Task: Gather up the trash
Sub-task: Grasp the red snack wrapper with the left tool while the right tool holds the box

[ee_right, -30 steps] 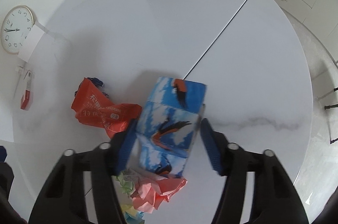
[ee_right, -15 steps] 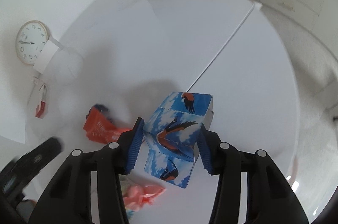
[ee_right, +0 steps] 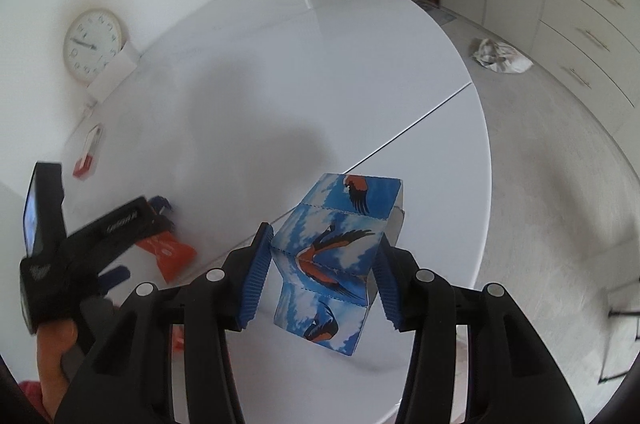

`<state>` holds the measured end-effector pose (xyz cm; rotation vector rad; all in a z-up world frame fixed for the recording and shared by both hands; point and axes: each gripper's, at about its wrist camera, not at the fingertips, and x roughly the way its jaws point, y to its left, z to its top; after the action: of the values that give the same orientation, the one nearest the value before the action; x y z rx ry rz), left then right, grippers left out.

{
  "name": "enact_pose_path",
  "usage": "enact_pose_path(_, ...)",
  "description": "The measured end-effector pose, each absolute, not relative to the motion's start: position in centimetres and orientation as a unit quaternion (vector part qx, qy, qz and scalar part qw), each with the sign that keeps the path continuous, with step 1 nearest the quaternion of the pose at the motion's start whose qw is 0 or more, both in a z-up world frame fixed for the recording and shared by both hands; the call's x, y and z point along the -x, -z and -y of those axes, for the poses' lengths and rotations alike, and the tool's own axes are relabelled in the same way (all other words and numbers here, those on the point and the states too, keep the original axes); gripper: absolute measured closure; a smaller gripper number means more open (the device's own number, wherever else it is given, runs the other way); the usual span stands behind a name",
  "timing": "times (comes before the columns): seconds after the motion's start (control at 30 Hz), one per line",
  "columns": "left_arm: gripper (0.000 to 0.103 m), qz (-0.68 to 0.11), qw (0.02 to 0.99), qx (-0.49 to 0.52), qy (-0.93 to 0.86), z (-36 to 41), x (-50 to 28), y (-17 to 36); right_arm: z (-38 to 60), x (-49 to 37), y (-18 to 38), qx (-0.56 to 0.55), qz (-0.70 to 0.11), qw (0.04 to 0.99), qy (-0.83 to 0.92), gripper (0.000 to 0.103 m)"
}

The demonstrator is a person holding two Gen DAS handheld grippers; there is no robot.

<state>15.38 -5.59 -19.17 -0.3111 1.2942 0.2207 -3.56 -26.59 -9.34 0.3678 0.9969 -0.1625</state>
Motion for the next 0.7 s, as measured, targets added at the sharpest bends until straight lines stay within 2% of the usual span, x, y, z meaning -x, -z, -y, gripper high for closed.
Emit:
enact_pose_path(0.17, 0.028, -0.603, 0.773, 0.156, -0.121, 6.4, -14.8, 19.9, 27.2, 3.3, 10.0, -0.177, -0.482, 0.856, 0.054, 0.054)
enact_pose_path(0.27, 0.046, -0.597, 0.779, 0.149, -0.116, 6.1, -14.7, 19.8, 27.1, 3.0, 10.1, -0.175, -0.484, 0.856, 0.045, 0.054)
enact_pose_path(0.33, 0.062, -0.594, 0.783, 0.15, -0.109, 6.1, -14.4, 19.8, 27.3, 3.0, 10.0, -0.175, -0.484, 0.856, 0.041, 0.054)
enact_pose_path(0.7, 0.066, -0.574, 0.809, 0.114, -0.058, 5.0, -14.0, 17.3, 27.2, 4.5, 9.5, -0.191, -0.47, 0.861, 0.018, 0.054)
